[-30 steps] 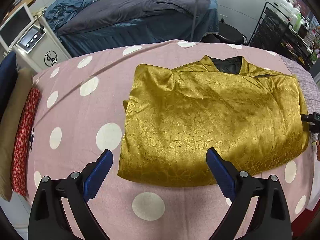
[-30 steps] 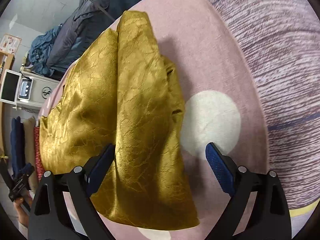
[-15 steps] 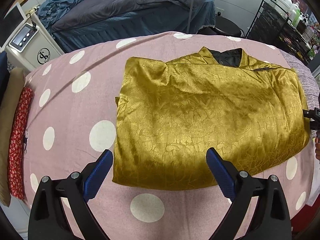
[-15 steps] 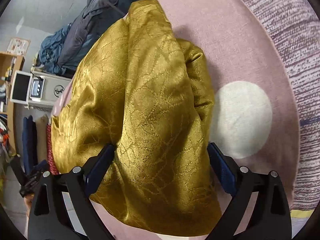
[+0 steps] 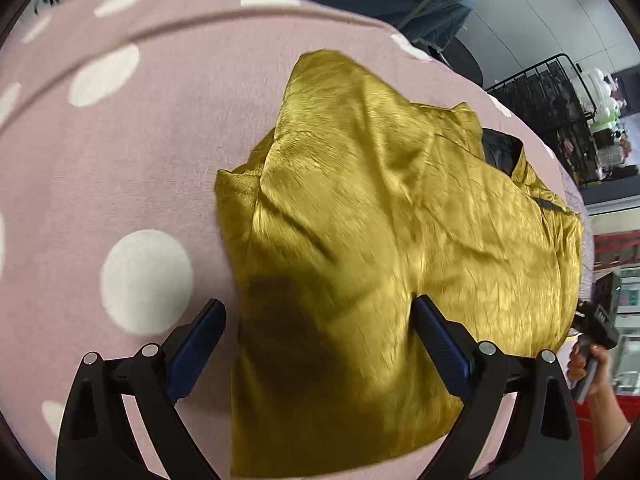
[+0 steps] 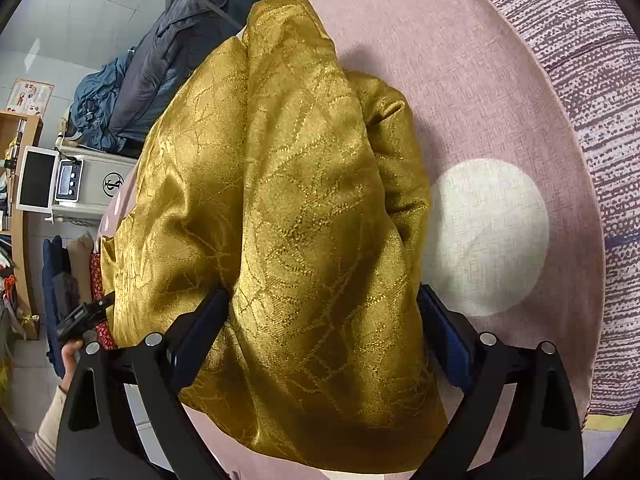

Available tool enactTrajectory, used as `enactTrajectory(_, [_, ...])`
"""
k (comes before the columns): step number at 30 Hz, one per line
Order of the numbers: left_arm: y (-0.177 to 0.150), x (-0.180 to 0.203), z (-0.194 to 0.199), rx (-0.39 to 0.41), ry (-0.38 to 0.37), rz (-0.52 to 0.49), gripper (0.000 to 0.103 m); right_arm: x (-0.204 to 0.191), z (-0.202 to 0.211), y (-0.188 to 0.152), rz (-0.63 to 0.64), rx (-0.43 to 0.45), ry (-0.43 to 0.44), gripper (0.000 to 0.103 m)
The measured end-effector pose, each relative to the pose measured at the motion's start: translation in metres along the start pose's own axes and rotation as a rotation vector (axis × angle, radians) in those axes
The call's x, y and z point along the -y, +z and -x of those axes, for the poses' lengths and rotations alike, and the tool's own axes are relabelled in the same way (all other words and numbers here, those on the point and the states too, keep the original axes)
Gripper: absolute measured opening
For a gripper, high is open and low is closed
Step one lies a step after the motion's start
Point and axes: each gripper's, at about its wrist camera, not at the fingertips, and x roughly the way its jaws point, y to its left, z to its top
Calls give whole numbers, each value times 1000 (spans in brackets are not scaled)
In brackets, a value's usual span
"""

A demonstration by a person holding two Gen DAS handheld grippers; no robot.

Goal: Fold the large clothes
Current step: 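Grasp the folded jacket with both grippers and lift it, then carry the folded jacket with both grippers onto the grey-striped cover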

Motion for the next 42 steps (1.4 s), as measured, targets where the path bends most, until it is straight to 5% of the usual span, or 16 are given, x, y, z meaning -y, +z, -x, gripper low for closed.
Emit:
enactTrajectory(6, [27, -20, -38, -61, -190, 124, 94, -2, -2, 2, -12, -14, -3, 93])
enactTrajectory(15, [40, 11, -51, -77, -191, -13, 94, -2, -6, 7, -21, 3, 11, 90])
enactTrajectory(20, [36, 11, -46, -69, -258, 16, 53, -15, -10, 8, -32, -4, 60, 45])
enactTrajectory(24, [24, 24, -34, -43, -268, -8, 37, -29, -2, -1, -44, 26, 53, 22])
enactTrajectory(32, [-4, 44, 32, 41, -352, -142, 20, -55, 61, -65, -86, 139, 138, 14])
enactTrajectory(42, [-38, 127, 90, 25, -382, -448, 19, -82, 134, -192, -116, 231, 107, 10])
